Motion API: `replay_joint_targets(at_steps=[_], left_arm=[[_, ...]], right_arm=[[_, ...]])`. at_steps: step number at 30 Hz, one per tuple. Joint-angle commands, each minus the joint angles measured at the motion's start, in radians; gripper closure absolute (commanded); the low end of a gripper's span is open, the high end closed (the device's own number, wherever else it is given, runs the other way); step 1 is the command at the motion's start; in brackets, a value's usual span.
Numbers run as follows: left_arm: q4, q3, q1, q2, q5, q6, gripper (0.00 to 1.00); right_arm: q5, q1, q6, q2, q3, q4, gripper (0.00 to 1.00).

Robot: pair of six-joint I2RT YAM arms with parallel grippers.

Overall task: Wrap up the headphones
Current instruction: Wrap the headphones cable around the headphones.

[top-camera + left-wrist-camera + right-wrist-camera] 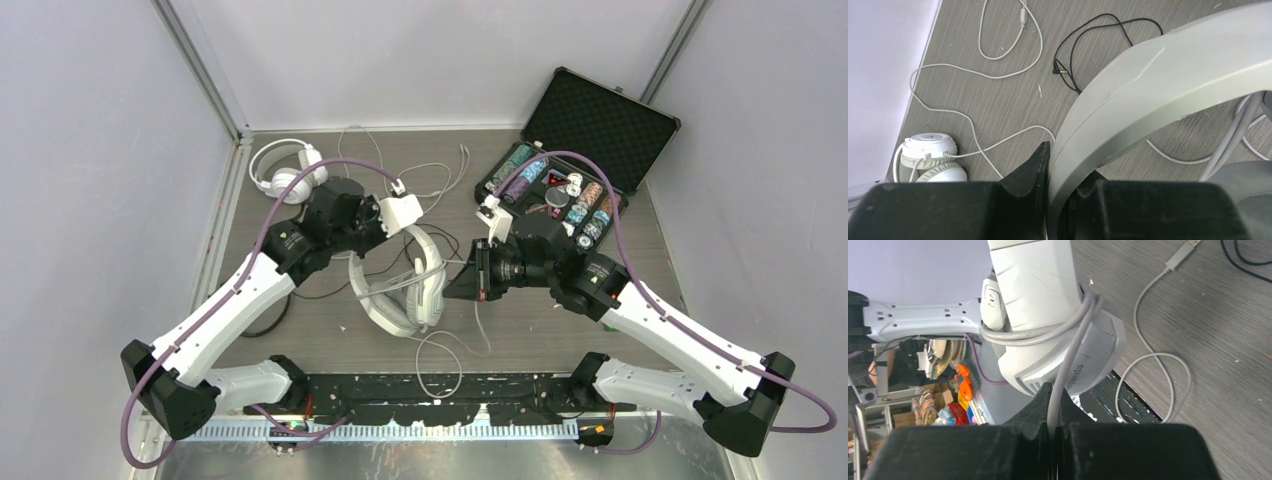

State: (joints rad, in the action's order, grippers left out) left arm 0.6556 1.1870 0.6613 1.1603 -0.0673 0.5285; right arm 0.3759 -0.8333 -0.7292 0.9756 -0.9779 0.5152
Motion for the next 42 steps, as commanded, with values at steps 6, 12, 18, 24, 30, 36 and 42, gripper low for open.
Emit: replay_joint_targets(at_steps=[6, 12, 18, 24, 30, 36, 42], left_arm=[[-0.032, -0.023, -0.015, -0.075, 0.118, -0.027, 1.0], [-0.041, -0.021, -0.015, -0.092, 0.136, -0.131, 1.0], [0.007, 0.017, -0.014, -0.08, 0.223, -0.31, 1.0], [0.033, 0.048, -0.014, -0.083, 0.301, -0.49, 1.0], [0.083, 0.099, -0.014, -0.054, 0.382, -0.734, 1.0], [0.104, 0.125, -0.015, -0.018, 0.479, -0.907, 1.0], [0.105, 0.136, -0.015, 0.012, 0.54, -1.017, 1.0]], right_arm=[[0.105, 0.006, -0.105, 0.006, -0.007, -0.202, 0.91], [0.123, 0.005, -0.166, 0.027, 0.002, -0.292, 0.89], [0.141, 0.005, -0.218, 0.061, 0.022, -0.392, 0.85], [0.163, 0.005, -0.269, 0.138, -0.018, -0.486, 0.83], [0.128, 0.005, -0.248, 0.197, -0.085, -0.461, 0.83], [0.104, 0.0, -0.241, 0.215, -0.093, -0.475, 0.84], [0.063, -0.003, -0.216, 0.231, -0.096, -0.474, 0.85]])
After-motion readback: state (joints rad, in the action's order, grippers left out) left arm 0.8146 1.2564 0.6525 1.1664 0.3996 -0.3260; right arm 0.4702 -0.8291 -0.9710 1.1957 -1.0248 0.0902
